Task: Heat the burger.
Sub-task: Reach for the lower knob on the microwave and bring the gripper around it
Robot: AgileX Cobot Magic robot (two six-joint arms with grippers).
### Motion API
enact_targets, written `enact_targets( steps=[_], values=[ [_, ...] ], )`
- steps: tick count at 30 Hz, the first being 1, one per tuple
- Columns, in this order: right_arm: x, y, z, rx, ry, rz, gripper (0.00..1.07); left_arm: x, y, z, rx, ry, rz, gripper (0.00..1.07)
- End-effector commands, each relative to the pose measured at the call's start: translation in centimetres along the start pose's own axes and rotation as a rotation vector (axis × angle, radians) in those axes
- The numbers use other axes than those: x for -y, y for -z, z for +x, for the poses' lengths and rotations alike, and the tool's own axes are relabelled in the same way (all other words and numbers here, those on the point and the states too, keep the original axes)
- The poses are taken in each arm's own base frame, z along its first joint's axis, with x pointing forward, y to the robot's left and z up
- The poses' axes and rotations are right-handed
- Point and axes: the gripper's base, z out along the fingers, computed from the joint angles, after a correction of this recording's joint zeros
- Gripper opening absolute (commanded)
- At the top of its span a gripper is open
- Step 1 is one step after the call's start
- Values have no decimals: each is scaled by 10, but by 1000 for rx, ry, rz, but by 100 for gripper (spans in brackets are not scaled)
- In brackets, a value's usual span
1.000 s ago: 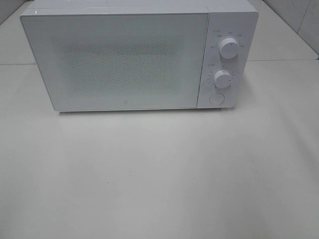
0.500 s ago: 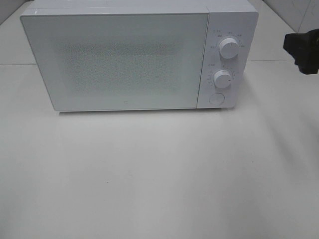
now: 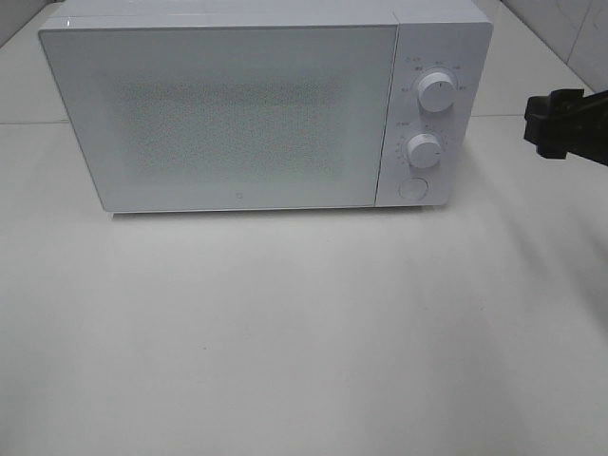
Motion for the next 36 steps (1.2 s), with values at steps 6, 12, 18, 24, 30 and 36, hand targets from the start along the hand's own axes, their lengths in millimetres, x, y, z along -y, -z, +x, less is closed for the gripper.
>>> enact_targets(
  steps=[6, 12, 18, 24, 30, 36],
  values=[
    [-26, -7, 0, 136, 22, -1, 76, 0, 2, 2, 20, 8, -3, 80],
    [-45, -12, 8, 193, 47, 5, 76, 0, 2, 2, 20, 8, -3, 80],
    [-64, -18, 23, 238, 99, 22, 76, 0, 2, 2, 20, 8, -3, 80],
    [-81, -20, 38, 276, 131, 31, 76, 0, 2, 2, 20, 8, -3, 80],
    [-89, -26, 58, 274, 156, 34, 76, 0, 2, 2, 20, 8, -3, 80],
    [-89, -36, 68, 251, 117, 68, 76, 0, 2, 2, 20, 8, -3, 80]
  ],
)
